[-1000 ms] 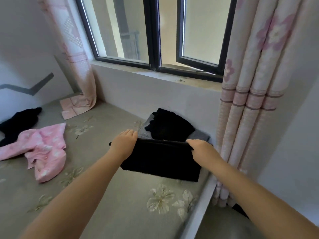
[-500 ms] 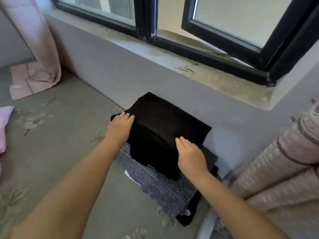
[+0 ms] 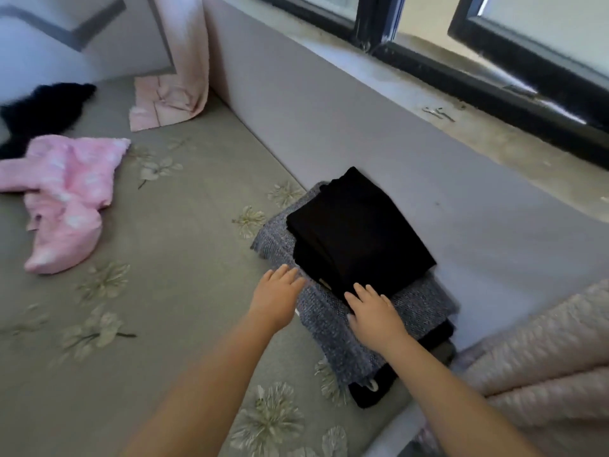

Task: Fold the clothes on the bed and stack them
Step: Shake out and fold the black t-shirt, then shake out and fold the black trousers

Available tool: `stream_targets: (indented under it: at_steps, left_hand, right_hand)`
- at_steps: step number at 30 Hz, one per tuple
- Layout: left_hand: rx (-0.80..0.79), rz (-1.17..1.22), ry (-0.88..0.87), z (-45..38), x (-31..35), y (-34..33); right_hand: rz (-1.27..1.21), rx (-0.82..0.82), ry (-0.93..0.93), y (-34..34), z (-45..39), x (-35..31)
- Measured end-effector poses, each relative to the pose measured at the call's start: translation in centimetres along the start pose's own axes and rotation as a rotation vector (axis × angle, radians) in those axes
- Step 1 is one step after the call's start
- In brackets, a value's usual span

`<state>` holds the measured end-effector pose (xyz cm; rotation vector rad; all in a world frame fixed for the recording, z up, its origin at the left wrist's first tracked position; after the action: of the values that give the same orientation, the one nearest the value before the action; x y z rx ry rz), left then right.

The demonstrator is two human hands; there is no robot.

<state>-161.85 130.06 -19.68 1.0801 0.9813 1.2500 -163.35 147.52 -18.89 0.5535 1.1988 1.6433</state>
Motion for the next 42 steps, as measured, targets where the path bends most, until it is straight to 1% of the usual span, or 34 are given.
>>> stream_targets:
  at_steps: [4,7,9,12,14,17,20,24,27,30,33,36,39,42]
  left_hand:
    - [0.166,-0.020,0.201,8.2,-2.0,4.2]
    - [0.262,-0.047,0.383,15.5,-4.6,7.7]
    - [0.319,-0.084,0.495,20.7,-6.8,10.0]
    - [0.395,-0.120,0.640,28.7,-10.2,12.4]
    - [0.418,-0.119,0.721,34.4,-12.1,13.0]
    - [0.391,-0.133,0.851,42.9,-15.0,12.9]
    - [0.388,-0.167,0.951,50.9,-18.3,12.4]
    - [0.376,-0.166,0.992,60.9,-23.3,10.6]
    - [0.358,-0.161,0.963,67.8,-27.2,8.7]
    - [0.341,-0.171,0.931,73.2,-30.9,6.9]
    - [0.334,-0.144,0.893,77.3,-34.2,5.9]
    - [0.374,-0.149,0.871,80.5,-37.6,5.2]
    - [0.403,-0.133,0.880,83.5,-41.8,4.0]
    - [0.380,-0.129,0.892,86.3,-46.4,3.0]
  right_hand:
    - [0.061,0.225,0.217,3.7,3.6,-5.6]
    - [0.069,0.376,0.373,6.2,6.6,-12.3]
    - [0.047,0.442,0.468,7.4,8.8,-17.7]
    - [0.008,0.492,0.633,8.0,12.3,-26.1]
    - [-0.004,0.491,0.723,7.5,14.7,-31.2]
    - [-0.007,0.478,0.816,6.2,18.2,-38.1]
    - [-0.033,0.537,0.878,5.1,21.7,-44.9]
    - [-0.044,0.578,0.953,2.1,26.8,-54.2]
    - [0.010,0.581,0.922,-1.0,30.1,-61.0]
    - [-0.025,0.557,0.874,-3.9,32.8,-67.5]
    - [-0.052,0.526,0.800,-6.2,34.7,-72.7]
    - [-0.054,0.529,0.767,-7.6,35.5,-77.3]
    - [-0.045,0.541,0.759,-8.6,35.2,-82.4]
    - [-0.031,0.555,0.768,-9.5,35.0,-87.7]
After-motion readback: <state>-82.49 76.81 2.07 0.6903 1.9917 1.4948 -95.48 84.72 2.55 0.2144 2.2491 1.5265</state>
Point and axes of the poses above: each hand's wrist, its own z-axis away from the middle knuckle, its own y-axis out of the back of the hand, x = y × z, the point moved 3 cm from there along -z, towards the middle knuckle, and after that the axes turned 4 degrees about -z, right-handed, at the moved point
